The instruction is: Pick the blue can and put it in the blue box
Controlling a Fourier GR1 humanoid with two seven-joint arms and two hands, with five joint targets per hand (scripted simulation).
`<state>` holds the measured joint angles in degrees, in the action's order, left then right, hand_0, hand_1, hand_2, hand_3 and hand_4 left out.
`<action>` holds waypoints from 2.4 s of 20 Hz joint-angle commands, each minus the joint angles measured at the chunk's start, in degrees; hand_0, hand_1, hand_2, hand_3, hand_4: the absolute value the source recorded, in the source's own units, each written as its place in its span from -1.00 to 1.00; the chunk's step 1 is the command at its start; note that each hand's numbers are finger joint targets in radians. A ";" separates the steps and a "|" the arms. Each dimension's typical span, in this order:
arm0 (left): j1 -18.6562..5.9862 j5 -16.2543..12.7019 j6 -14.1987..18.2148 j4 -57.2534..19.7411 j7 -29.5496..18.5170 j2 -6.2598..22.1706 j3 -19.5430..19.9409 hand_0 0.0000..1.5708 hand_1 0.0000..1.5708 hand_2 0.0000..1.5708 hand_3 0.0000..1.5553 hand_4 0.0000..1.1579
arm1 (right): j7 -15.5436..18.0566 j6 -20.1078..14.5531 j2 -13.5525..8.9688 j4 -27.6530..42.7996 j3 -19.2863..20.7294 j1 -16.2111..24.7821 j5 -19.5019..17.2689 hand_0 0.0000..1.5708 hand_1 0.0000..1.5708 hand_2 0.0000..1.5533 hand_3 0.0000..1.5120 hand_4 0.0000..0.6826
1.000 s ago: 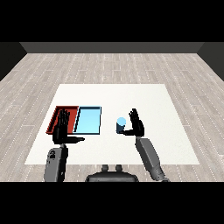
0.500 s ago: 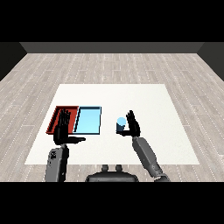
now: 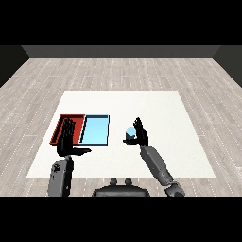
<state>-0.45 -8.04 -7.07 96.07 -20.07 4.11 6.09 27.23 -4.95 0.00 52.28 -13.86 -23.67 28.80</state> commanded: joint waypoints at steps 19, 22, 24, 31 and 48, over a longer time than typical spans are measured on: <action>-0.64 -0.75 -0.11 -1.07 -0.67 -0.04 0.84 -1.00 -1.00 -1.00 -1.00 -1.00 | 1.60 -19.05 0.00 -10.61 -4.31 -7.65 1.30 0.91 0.91 0.89 0.89 0.90; -1.99 0.54 0.17 -5.77 -4.13 -0.69 0.83 -1.00 -1.00 -1.00 -1.00 -1.00 | 1.60 -20.62 0.00 -13.26 -6.37 -9.50 2.32 0.90 0.90 0.90 0.89 0.81; -2.83 0.89 1.47 -2.77 -1.06 -1.22 -0.40 -1.00 -1.00 -1.00 -1.00 -1.00 | 2.26 -18.40 0.00 -18.16 -5.15 -10.45 0.82 0.92 0.92 0.90 0.89 0.82; -1.41 3.20 0.12 -4.40 -1.90 -0.24 -1.76 -1.00 -1.00 -1.00 -1.00 -1.00 | -7.99 -24.54 -3.99 1.56 -7.91 -8.09 -5.17 0.84 0.84 0.87 0.85 0.84; -4.94 6.91 4.70 -7.65 6.15 -4.08 -13.93 -1.00 -1.00 -1.00 -1.00 -1.00 | -20.78 -24.07 -12.81 28.73 -7.98 -0.71 -17.89 0.83 0.83 0.85 0.86 0.82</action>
<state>-4.19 -1.44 -3.87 90.14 -14.32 0.41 -6.21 9.66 -30.12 -10.03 72.70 -22.61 -28.43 12.90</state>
